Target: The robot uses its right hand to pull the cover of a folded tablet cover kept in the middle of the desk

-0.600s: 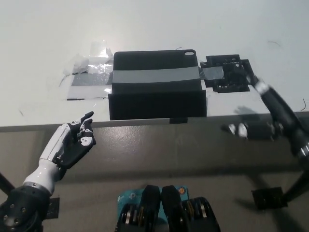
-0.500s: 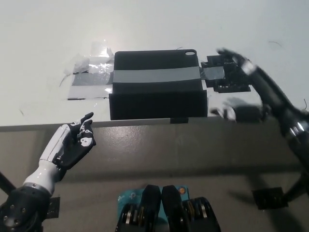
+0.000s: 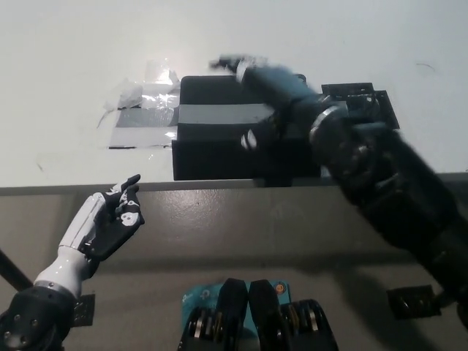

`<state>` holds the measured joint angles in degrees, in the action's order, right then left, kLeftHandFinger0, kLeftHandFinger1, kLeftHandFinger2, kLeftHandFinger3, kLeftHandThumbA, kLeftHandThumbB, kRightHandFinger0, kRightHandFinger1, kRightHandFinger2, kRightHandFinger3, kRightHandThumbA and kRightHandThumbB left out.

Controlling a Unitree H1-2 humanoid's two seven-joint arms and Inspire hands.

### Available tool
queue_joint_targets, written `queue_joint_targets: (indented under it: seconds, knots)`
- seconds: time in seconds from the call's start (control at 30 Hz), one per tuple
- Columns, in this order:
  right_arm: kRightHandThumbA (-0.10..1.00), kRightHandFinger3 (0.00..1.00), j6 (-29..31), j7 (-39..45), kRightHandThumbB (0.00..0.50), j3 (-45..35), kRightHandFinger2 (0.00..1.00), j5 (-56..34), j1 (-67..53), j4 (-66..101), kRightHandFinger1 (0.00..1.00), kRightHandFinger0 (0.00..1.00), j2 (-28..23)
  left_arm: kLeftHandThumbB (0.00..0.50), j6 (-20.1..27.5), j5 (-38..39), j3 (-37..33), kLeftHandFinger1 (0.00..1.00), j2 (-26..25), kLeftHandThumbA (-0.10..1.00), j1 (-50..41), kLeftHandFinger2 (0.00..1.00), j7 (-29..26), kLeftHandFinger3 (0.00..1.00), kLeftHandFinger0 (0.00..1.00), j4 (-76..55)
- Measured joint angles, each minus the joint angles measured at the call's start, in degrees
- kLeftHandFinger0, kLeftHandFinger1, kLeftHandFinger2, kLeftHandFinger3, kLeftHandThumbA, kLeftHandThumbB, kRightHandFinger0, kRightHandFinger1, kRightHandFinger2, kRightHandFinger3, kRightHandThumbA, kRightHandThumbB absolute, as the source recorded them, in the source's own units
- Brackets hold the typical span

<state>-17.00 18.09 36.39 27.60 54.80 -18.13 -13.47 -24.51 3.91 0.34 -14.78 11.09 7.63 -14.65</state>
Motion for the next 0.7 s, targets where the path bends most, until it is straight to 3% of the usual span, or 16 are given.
queue_joint_targets:
  seconds: [0.2,0.4,0.7]
  knots:
    - [1.00,1.00,0.1,2.0,0.500,5.6,1.00,3.7,0.0,-9.0,1.00,1.00,1.0,0.192,-0.1,-0.2,-0.1,1.00,0.0,0.56,0.2,1.00,0.0,1.00,1.00,-0.2]
    - [1.00,1.00,-0.3,3.2,0.500,5.2,1.00,5.4,0.1,-12.5,1.00,1.00,1.0,0.194,-0.2,-0.3,-0.2,1.00,0.0,0.55,1.2,1.00,0.0,1.00,1.00,-0.5]
    - [0.91,1.00,-3.1,4.1,0.500,2.6,1.00,6.4,0.1,-15.3,1.00,1.00,1.1,0.178,-0.3,-0.3,-0.4,1.00,-0.2,0.52,1.8,1.00,0.4,1.00,1.00,-0.7]
